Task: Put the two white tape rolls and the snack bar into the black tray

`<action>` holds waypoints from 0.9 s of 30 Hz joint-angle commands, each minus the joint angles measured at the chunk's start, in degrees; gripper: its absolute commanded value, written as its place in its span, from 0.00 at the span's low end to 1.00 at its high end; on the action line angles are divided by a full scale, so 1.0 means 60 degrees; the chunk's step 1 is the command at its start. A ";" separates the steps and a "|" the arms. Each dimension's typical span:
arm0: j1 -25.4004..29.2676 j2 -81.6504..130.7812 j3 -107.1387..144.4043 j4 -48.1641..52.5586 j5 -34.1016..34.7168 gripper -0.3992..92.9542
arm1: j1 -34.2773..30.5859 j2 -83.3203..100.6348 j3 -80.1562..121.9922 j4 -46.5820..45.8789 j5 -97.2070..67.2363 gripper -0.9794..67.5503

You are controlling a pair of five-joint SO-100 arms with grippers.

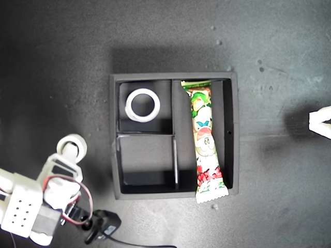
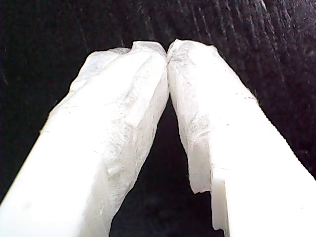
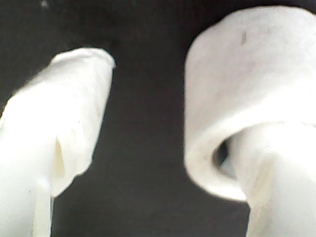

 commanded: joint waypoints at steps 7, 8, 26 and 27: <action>-0.0513 -0.0088 0.0542 -0.0718 -0.0410 0.00 | -0.0205 0.0088 0.0117 0.0073 -0.1875 0.01; -0.0527 -0.0088 0.0557 -0.0718 -0.0410 0.00 | -0.0146 0.0088 0.0117 0.0264 -0.1685 0.01; -0.1157 0.3340 0.0425 0.0425 0.0820 0.00 | 0.0762 -0.0029 0.0117 0.3853 0.1406 0.01; -0.1245 0.3589 0.0396 0.0469 0.0996 0.00 | 0.0747 -0.0029 0.0117 0.3853 0.1406 0.02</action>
